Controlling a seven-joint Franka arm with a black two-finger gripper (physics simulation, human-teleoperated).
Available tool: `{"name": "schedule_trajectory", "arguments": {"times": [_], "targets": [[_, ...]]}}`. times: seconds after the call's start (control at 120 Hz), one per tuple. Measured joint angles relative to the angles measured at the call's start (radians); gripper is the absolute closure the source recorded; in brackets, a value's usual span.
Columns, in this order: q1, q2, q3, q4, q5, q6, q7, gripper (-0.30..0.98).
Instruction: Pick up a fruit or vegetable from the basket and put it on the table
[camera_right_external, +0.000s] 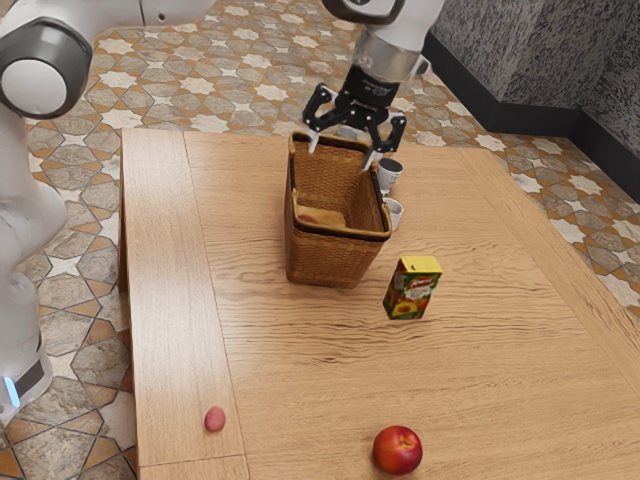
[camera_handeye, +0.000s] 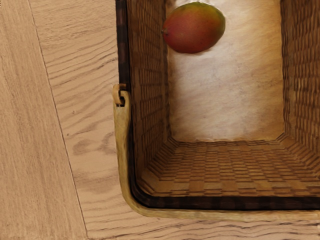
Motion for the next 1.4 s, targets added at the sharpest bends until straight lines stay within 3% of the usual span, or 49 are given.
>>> {"name": "schedule_trajectory", "arguments": {"times": [0.292, 0.467, 0.533, 0.725, 0.933, 1.1, 1.208, 1.325, 1.4], "targets": [[0.055, -0.063, -0.02, 0.002, -0.016, 0.076, -0.362, 0.0], [0.05, -0.091, -0.021, 0.002, -0.018, 0.074, -0.438, 0.0], [0.018, -0.104, -0.021, 0.002, -0.018, 0.071, -0.358, 0.0], [-0.054, -0.098, -0.038, 0.002, 0.077, 0.068, -0.083, 0.0], [-0.04, -0.073, -0.034, 0.03, 0.099, 0.079, 0.339, 0.0], [0.002, -0.05, -0.029, 0.023, 0.097, 0.129, 0.646, 0.0], [0.057, -0.017, -0.03, 0.015, 0.026, 0.213, 0.88, 0.0], [0.091, -0.002, -0.026, -0.014, 0.02, 0.265, 1.089, 0.0], [0.082, -0.054, -0.023, -0.085, 0.039, 0.285, 1.203, 0.0]]}}
